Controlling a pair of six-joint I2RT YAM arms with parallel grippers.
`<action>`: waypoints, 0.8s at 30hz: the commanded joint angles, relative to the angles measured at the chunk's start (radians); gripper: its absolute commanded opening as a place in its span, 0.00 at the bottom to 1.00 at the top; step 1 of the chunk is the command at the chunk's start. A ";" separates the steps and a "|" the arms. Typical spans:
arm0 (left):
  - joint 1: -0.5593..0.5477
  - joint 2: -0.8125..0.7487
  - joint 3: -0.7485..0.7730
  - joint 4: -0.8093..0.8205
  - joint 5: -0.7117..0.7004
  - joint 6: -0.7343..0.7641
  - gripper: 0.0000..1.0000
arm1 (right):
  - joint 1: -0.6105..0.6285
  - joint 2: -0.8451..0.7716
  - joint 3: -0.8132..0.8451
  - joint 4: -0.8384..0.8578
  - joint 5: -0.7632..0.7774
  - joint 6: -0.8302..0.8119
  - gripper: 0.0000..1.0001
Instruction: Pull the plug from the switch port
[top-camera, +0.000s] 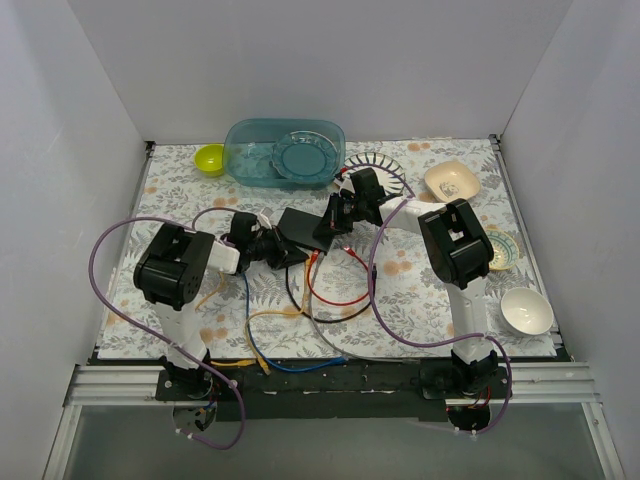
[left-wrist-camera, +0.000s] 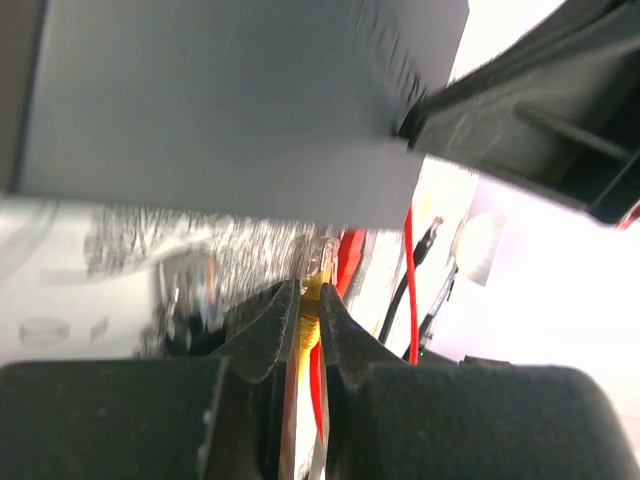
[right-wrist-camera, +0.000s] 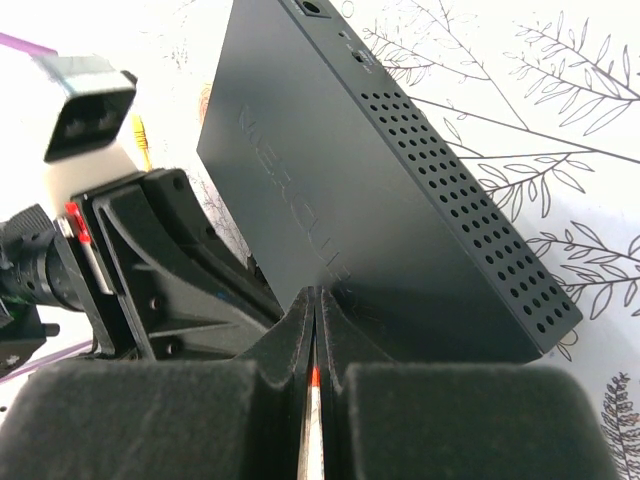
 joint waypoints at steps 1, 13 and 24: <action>-0.011 0.002 -0.091 -0.187 -0.112 0.052 0.00 | -0.006 0.066 -0.015 -0.104 0.078 -0.051 0.05; 0.113 -0.333 -0.143 -0.630 -0.429 0.023 0.00 | -0.010 0.043 -0.024 -0.105 0.084 -0.054 0.05; 0.138 -0.508 -0.083 -0.463 -0.300 0.003 0.76 | -0.010 0.031 -0.024 -0.116 0.090 -0.068 0.05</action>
